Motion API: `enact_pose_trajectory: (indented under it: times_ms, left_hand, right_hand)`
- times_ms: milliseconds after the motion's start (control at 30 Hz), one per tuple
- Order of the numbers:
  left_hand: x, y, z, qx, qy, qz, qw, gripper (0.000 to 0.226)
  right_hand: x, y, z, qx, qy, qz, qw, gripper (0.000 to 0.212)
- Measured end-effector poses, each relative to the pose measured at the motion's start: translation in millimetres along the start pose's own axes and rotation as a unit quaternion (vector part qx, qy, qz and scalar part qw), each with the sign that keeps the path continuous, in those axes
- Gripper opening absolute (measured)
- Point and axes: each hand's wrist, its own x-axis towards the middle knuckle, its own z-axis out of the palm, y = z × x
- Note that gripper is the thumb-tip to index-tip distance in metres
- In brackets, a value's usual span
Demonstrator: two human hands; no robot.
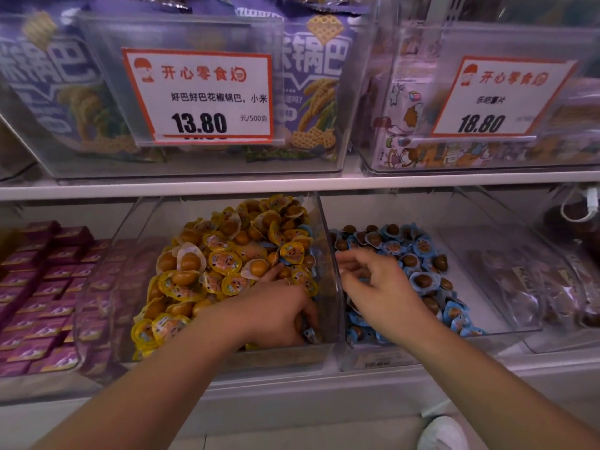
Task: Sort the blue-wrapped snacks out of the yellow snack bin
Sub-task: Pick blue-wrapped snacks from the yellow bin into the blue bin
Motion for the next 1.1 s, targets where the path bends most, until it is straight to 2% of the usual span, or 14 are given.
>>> enact_pose_trajectory:
  times_ms: [300, 400, 567, 667, 733, 800, 967, 1100]
  left_hand:
    - [-4, -5, 0, -0.107, 0.043, 0.003, 0.993, 0.019]
    - [-9, -5, -3, -0.212, 0.073, -0.015, 0.974, 0.015]
    - [-14, -5, -11, -0.304, 0.104, -0.021, 0.947, 0.010]
    - [-16, -9, -14, -0.232, 0.064, -0.020, 0.970, 0.011]
    - [-14, -5, -9, -0.122, 0.035, -0.008, 0.992, 0.015]
    - [-11, -1, -4, -0.024, 0.031, 0.008, 0.999, 0.020]
    - [-8, -4, -7, -0.026, -0.032, 0.001, 0.999, 0.026]
    - [-7, -2, -8, 0.013, -0.070, 0.000, 0.997, 0.042]
  right_hand:
    - [0, -1, 0, -0.006, -0.002, -0.003, 1.000, 0.022]
    - [0, -1, 0, -0.005, 0.002, -0.008, 1.000, 0.022]
    - [1, 0, 0, -0.006, 0.000, -0.008, 1.000, 0.023]
    - [1, 0, 0, -0.006, -0.002, -0.009, 1.000, 0.024]
    - [0, -1, 0, -0.006, 0.000, -0.007, 1.000, 0.024]
    - [0, -2, 0, -0.006, 0.001, -0.005, 1.000, 0.025]
    - [-2, -3, 0, -0.010, 0.002, -0.006, 1.000, 0.025]
    - [-2, -6, 0, -0.010, 0.004, -0.005, 1.000, 0.024]
